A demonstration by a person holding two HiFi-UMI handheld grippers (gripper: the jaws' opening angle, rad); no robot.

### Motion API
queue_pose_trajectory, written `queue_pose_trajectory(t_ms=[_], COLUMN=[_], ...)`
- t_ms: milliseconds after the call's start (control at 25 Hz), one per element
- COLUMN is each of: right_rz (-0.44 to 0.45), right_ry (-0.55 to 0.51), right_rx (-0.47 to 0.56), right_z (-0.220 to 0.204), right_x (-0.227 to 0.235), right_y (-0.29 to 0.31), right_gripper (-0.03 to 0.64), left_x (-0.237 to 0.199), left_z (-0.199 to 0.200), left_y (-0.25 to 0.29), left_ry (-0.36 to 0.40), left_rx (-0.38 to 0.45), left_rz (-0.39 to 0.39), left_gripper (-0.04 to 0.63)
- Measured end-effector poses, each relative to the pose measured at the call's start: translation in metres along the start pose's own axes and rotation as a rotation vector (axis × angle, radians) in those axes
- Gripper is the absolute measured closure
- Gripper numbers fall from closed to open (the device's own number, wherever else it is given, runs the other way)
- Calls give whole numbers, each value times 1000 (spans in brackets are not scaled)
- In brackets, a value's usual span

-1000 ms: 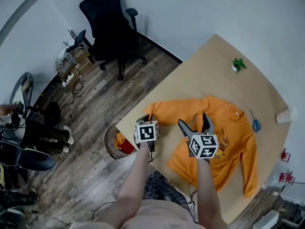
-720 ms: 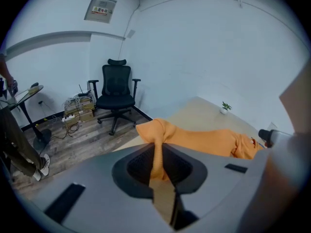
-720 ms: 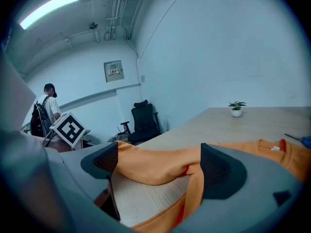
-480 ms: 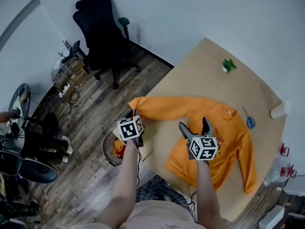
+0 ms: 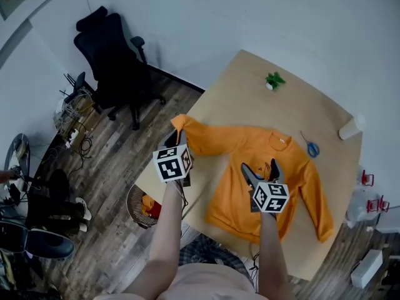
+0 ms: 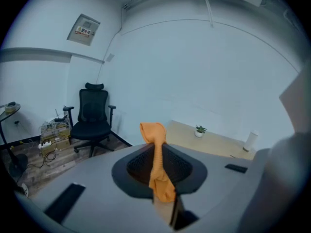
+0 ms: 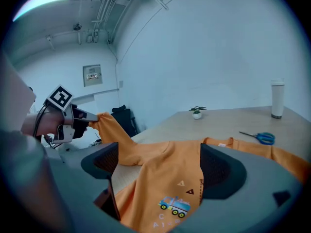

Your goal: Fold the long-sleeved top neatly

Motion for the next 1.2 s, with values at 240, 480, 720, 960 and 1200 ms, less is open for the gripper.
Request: queue_pose_trajectory(t_ms=[240, 480, 720, 960, 1200], right_rz=[-107, -206, -291, -360, -423], right_ry=[51, 95, 136, 178, 219], right_rx=[12, 25, 29, 36, 30], right_z=[-6, -16, -25, -34, -50], right_x=[46, 87, 123, 154, 179], right_y=[-33, -71, -108, -135, -161], right_gripper=[107, 109, 109, 110, 110], left_x=[86, 167, 245, 315, 366], left_z=[14, 0, -19, -51, -89], left_y=[24, 44, 56, 60, 57], left_ry=[70, 108, 171, 243, 307], left_rx=[12, -12, -44, -100, -153], left_rz=[-162, -303, -438, -567, -669], left_gripper=[546, 546, 546, 546, 546])
Point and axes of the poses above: the fingertips, and each gripper's own axes: y forward along the fingers, x to its right, z out of its top, the point moved 5 cm from there along -y, backward along the fingers, and after that the axes turned 5 degrees about -z, right-handed, at the moved point
